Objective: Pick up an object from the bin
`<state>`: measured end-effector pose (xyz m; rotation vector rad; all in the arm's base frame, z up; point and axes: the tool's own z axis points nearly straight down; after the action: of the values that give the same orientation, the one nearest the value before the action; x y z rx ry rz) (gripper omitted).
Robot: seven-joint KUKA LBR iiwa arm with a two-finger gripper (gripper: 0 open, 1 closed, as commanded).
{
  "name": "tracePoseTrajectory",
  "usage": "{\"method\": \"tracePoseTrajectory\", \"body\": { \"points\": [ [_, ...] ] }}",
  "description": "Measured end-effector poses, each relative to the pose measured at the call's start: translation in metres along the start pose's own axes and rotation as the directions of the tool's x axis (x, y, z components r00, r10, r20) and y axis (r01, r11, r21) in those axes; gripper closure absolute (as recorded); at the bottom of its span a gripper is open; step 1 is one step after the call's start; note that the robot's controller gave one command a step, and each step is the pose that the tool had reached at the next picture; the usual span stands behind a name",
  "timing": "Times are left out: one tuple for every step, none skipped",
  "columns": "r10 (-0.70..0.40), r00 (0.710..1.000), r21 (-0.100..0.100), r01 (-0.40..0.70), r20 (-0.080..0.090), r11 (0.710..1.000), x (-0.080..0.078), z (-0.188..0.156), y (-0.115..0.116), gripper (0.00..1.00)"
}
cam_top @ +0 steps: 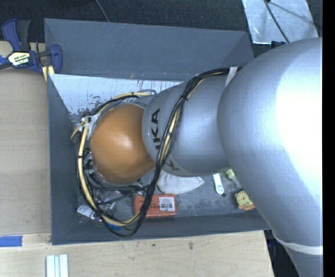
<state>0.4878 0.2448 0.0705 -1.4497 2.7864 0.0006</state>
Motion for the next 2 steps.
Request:
{"method": "tracePoseTrajectory", "body": {
  "points": [
    [0.000,1.000,0.000,0.000,0.000,1.000,0.0000,0.0000,0.0000,1.00],
    [0.001,1.000,0.000,-0.001,0.000,1.000,0.0005,-0.0027,0.0003,1.00]
  ]
}}
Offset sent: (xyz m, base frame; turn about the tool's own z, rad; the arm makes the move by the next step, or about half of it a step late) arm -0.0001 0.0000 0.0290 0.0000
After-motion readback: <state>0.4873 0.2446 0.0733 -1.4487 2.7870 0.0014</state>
